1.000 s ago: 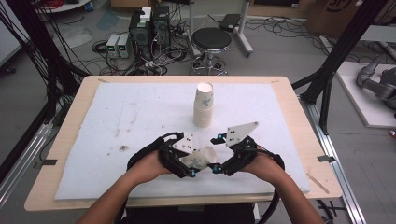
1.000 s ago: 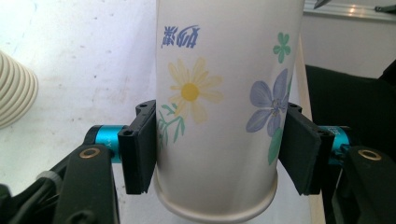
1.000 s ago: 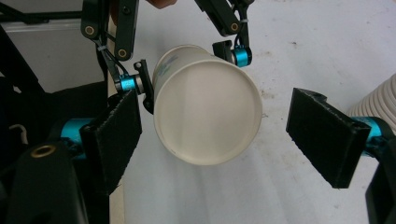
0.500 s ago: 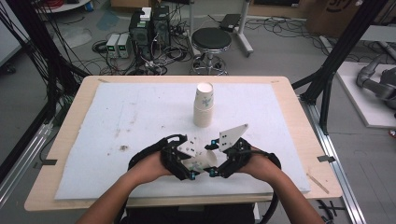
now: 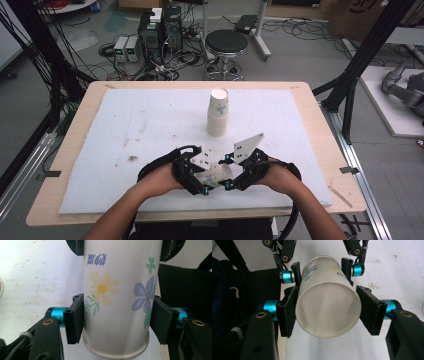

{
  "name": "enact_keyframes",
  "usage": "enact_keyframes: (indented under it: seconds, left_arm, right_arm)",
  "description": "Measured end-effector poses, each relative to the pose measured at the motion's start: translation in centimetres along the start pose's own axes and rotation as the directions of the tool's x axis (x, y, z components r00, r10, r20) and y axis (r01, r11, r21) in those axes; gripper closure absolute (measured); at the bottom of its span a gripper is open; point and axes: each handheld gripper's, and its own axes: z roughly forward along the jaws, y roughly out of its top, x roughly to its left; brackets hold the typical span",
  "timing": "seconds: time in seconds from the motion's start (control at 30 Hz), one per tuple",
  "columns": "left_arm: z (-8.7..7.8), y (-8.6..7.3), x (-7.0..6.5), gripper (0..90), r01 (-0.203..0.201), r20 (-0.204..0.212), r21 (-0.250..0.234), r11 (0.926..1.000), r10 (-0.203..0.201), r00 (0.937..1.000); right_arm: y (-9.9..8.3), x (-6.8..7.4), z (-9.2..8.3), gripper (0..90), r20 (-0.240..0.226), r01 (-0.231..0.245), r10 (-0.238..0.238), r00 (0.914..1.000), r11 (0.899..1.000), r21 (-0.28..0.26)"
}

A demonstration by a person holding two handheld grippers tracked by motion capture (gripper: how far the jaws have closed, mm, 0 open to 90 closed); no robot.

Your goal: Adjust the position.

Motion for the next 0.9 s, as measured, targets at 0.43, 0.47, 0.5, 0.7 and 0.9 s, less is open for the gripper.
enact_keyframes:
  seconds: [0.43,0.47,0.5,0.7,0.9]
  left_arm:
    - [-1.6,-3.6,0.0,16.9,0.151,-0.022,-0.400,0.9040,-0.174,0.9844]
    - [-1.8,-3.9,0.0,17.0,0.156,-0.021,-0.429,0.8900,-0.182,0.9831]
    - [-1.9,-4.1,0.0,17.1,0.160,-0.015,-0.454,0.8768,-0.187,0.9823]
    - [-2.3,-5.0,0.0,17.0,0.171,-0.012,-0.540,0.8239,-0.210,0.9775]
    - [-2.1,-5.4,-0.2,17.1,0.164,-0.008,-0.586,0.7936,-0.209,0.9779]
  right_arm:
    - [-1.7,0.1,-1.6,38.1,0.031,-0.049,0.051,0.9982,0.996,-0.076]
    - [-1.9,0.1,-1.7,38.1,0.030,-0.054,0.056,0.9980,0.995,-0.081]
    - [-2.2,0.2,-1.9,38.1,0.036,-0.054,0.058,0.9977,0.995,-0.088]
    - [-3.7,0.6,-2.5,38.1,0.057,-0.070,0.081,0.9951,0.984,-0.166]
    - [-4.9,0.9,-2.7,38.1,0.064,-0.075,0.094,0.9935,0.966,-0.249]
